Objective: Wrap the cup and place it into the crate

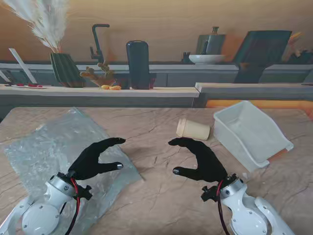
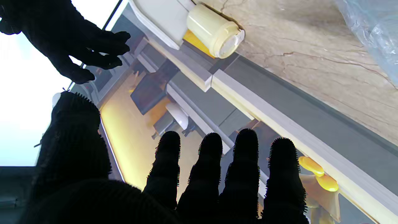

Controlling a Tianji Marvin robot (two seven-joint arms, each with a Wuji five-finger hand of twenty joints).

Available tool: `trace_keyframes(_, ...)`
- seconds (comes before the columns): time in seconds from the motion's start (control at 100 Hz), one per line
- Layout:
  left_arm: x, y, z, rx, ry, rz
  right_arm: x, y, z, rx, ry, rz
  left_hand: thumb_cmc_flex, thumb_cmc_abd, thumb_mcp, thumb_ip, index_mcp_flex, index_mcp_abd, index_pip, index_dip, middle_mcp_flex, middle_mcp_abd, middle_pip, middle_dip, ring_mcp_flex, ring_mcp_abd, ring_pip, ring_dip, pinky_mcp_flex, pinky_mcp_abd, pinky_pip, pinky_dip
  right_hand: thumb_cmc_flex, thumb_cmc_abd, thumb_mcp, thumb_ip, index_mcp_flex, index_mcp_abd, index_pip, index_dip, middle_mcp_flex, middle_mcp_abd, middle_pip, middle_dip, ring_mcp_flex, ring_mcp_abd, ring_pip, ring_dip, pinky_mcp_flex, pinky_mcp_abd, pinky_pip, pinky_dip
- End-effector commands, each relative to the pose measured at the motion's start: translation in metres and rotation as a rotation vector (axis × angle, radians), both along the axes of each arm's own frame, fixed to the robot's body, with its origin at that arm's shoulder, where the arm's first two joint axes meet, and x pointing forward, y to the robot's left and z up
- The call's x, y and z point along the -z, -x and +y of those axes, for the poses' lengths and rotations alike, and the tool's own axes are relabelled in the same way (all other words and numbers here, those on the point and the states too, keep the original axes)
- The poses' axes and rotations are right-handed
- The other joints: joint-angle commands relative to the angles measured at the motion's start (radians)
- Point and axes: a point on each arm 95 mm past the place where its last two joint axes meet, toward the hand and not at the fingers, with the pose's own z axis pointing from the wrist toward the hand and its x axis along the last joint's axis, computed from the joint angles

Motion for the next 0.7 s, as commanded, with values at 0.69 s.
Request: trace_keyframes(0.69,0.005,-0.004,0.011,-0.223,-0.202,-0.075,0.004,-0.004,0.004,-0.011,0.021,0.016,0.025,0.058,-0.015,0.029,0.005,0.013,-0.032,-0.006,-0.042,0.012,-0.036,-0.01,-0.046,0.004,-0.027,-0.019,-0.019,-0.008,-0.016,-0.019,-0.023,0.025,-0.021,0.028,0.008,-0.015,-0.005,0.008,0.017,-0.015,-0.003,0.006,0.018,-0.009,0.015,0.016,0.003,-0.001,-0.028,0.028)
